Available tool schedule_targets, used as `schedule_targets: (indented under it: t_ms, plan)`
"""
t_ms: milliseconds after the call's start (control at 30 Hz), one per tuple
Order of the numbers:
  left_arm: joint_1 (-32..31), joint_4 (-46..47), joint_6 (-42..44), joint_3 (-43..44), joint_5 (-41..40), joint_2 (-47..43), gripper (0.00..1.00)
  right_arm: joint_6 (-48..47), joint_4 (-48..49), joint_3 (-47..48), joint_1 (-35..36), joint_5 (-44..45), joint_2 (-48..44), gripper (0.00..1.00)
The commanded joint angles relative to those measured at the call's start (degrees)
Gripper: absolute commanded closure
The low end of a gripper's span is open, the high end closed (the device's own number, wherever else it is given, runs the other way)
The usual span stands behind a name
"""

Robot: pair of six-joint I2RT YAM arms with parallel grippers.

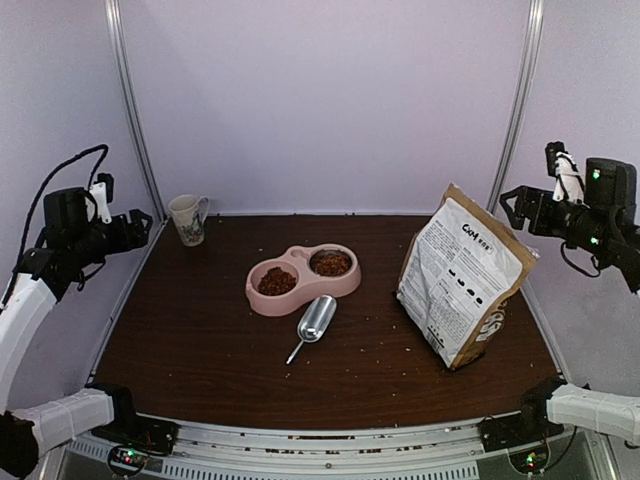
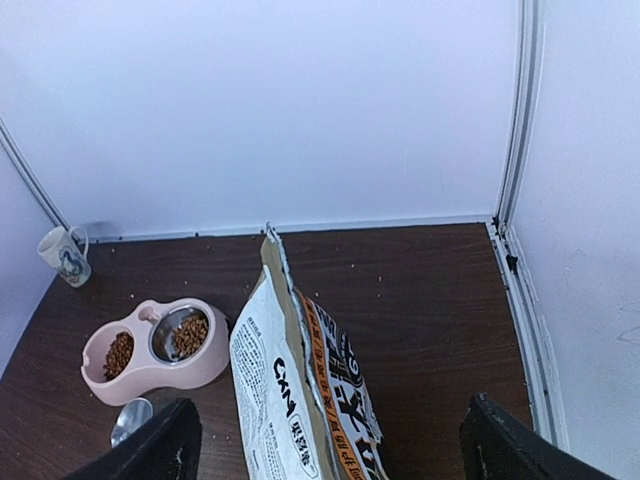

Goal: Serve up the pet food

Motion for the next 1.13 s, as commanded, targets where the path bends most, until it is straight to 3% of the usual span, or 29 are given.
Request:
schedule_targets:
  t_ms: [0, 200, 333, 500, 633, 833, 1100]
  plan:
    - [4.7, 2.1, -0.4, -4.6, -12.8, -4.3, 0.04, 1.9, 14.5, -10.4, -1.9, 1.3, -7.9, 0.02]
    - [5.0, 18.2, -0.9, -20.2, -28.9, -15.4, 0.02, 1.1, 30.5, -27.9, -2.3, 6.7, -19.8, 0.00]
    - [5.0, 34.3, 1.6, -33.4, -29.7, -19.1, 0.03, -0.2, 42.4, -41.9, -2.3, 12.8, -26.5, 0.00]
    - [4.9, 52.3, 7.9, -42.7, -25.8, -12.8, 0.02, -3.5, 64.0, -62.8, -2.3, 18.7, -32.8, 0.00]
    - [5.0, 66.4, 10.5, -45.6, -26.5, -2.5, 0.02, -5.4, 75.8, -71.5, -2.3, 23.5, -31.9, 0.00]
    - [4.8, 67.6, 10.5, -39.4, -26.9, 9.9, 0.02, -11.8, 84.0, -75.4, -2.4, 23.9, -25.3, 0.00]
    - [4.7, 68.2, 11.3, -39.5, -26.1, 10.3, 0.02, -12.7, 80.6, -75.4, -2.4, 22.8, -29.5, 0.00]
